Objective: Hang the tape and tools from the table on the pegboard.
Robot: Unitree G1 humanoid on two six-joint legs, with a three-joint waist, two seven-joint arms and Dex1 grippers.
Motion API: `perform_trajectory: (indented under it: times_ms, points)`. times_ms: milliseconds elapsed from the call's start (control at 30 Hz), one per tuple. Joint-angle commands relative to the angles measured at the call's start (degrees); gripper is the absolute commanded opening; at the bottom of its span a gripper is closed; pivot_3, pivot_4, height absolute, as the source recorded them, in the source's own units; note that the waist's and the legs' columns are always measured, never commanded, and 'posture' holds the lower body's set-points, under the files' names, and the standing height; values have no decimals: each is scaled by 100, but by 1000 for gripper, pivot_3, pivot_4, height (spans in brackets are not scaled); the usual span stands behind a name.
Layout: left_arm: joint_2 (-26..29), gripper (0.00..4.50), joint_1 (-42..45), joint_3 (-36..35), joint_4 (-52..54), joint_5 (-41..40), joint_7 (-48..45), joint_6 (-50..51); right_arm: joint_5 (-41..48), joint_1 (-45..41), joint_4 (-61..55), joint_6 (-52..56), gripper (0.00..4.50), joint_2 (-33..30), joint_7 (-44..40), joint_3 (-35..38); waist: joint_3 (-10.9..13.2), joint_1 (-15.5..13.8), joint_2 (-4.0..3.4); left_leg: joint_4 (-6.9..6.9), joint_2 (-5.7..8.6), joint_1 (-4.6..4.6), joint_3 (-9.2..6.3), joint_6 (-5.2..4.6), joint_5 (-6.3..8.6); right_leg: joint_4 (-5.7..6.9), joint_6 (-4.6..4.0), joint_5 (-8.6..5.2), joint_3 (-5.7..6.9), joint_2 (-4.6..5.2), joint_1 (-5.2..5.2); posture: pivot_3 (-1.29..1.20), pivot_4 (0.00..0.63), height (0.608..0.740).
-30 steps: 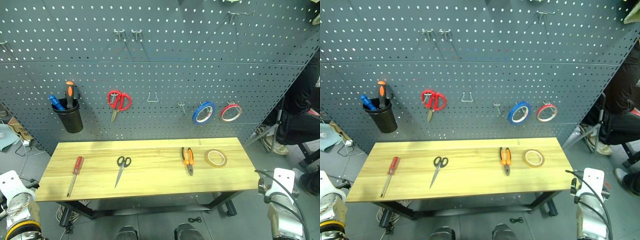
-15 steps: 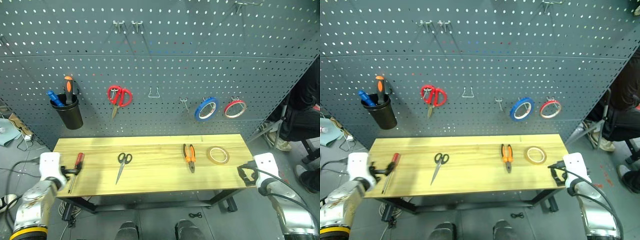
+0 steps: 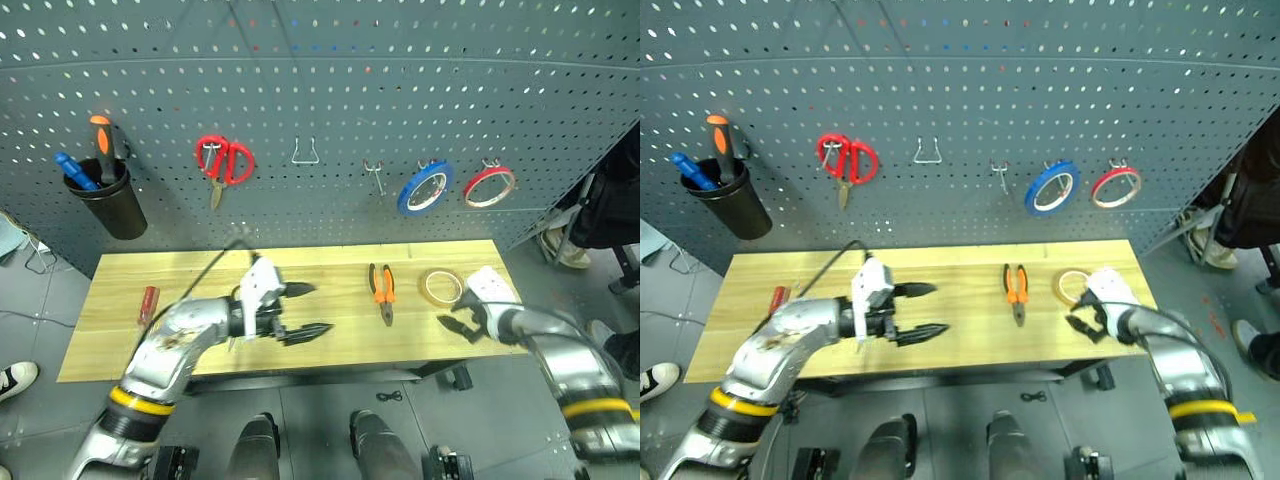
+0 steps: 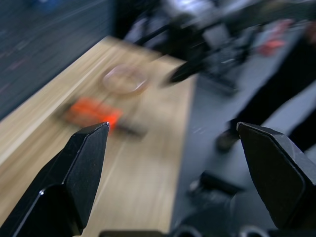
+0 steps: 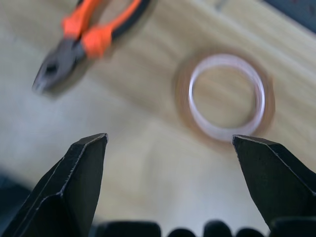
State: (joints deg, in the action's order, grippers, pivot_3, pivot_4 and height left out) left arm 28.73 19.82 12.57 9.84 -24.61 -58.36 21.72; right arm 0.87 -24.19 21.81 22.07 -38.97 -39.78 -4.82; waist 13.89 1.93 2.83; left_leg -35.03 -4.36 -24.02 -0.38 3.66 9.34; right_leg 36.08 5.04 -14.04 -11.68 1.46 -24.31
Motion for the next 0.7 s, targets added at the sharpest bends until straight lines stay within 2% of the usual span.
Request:
perform_trajectory:
  times_ms: [33,267,600,633,700]
  points:
    - [-84,4421,186,3,-142,66,-201,-299,-242,-473,993,-497,4500,8,-74,-116,87,-10,-6,2,1,-1,-1,-10,6,0,-2,-3,0,0,1,62,329,739]
    - [-241,4421,292,-164,-108,-1,-109,-289,-559,-1617,2891,-1279,4500,295,-161,-319,380,-14,-18,-14,16,-32,-10,-33,21,-6,-24,14,2,15,-9,74,357,739]
    - [-200,4421,146,-225,71,-4,-17,-207,-845,-2230,4375,-1748,4500,626,-263,-377,412,-81,-15,-16,29,-38,-24,-33,21,-2,-20,13,10,25,-12,125,361,739]
    - [-194,4500,131,-231,98,-9,-10,-192,-847,-2278,4468,-1746,3973,640,-211,-345,413,-80,-15,-17,29,-37,-24,-33,21,-2,-19,14,9,25,-10,125,361,739]
    - [-197,4500,75,-229,181,-25,31,-149,-899,-2347,4630,-1793,3415,640,-135,-339,414,-91,-15,-18,30,-37,-25,-32,20,-1,-18,15,10,25,-9,132,360,739]
